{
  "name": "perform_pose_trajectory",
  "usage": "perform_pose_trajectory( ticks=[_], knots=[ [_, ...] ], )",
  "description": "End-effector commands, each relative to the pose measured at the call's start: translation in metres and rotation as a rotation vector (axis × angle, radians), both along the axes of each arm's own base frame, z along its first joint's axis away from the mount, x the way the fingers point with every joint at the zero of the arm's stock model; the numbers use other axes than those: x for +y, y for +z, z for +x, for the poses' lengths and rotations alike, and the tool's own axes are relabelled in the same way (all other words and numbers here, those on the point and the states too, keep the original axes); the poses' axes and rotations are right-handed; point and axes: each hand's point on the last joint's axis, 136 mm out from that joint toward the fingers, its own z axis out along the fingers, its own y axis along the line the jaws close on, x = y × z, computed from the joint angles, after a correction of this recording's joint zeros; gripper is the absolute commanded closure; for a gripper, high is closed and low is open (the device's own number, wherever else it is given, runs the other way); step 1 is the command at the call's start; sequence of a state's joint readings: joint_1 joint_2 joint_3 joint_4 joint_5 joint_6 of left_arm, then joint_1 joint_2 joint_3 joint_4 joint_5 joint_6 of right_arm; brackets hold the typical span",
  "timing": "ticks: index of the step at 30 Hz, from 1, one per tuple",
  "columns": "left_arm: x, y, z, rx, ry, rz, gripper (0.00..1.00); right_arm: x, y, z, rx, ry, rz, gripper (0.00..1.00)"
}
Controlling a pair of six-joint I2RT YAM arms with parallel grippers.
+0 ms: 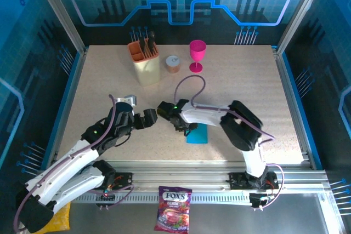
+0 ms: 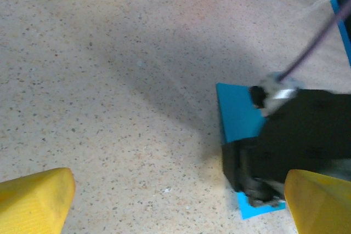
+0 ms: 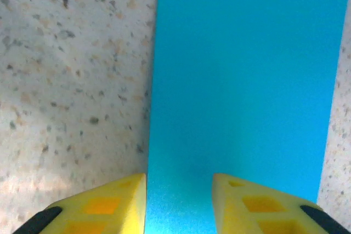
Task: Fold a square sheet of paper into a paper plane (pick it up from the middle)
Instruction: Turn over the paper at the center of the table.
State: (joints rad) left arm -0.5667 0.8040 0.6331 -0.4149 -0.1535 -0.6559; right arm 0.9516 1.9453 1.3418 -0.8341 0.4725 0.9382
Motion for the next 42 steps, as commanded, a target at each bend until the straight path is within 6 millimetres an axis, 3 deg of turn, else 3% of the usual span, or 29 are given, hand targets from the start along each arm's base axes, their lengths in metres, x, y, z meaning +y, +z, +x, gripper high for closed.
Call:
perform_pose_trajectory(
  ticks=[1,5,9,14,21,27,33,42],
  knots=[
    [0.004,-0.007,0.001,0.031,0.003,0.044,0.01,0.020,0.042,0.006,-0.062,0.009,0.319,0.61],
    [-0.011,-0.010,0.010,0.033,-0.061,0.050,0.00,0.001,0.041,0.000,-0.063,-0.016,0.510,0.64],
    [-0.032,-0.012,0.023,0.026,-0.123,0.024,0.00,-0.026,0.029,-0.006,-0.053,-0.053,0.621,0.81],
    [-0.054,-0.016,0.044,0.036,-0.166,0.008,0.00,-0.046,0.017,-0.010,-0.055,-0.095,0.745,0.97],
    [-0.086,-0.023,0.067,0.056,-0.213,0.000,0.00,-0.061,0.005,-0.015,-0.053,-0.119,0.791,1.00],
    [-0.110,-0.033,0.081,0.082,-0.235,0.017,0.00,-0.072,-0.021,-0.021,-0.019,-0.143,0.822,1.00],
    [-0.132,-0.035,0.090,0.095,-0.262,-0.003,0.00,-0.067,-0.036,-0.025,0.043,-0.095,0.837,1.00],
    [-0.169,-0.044,0.094,0.139,-0.359,-0.054,0.00,-0.038,-0.021,-0.018,0.049,-0.016,0.873,1.00]
  ],
)
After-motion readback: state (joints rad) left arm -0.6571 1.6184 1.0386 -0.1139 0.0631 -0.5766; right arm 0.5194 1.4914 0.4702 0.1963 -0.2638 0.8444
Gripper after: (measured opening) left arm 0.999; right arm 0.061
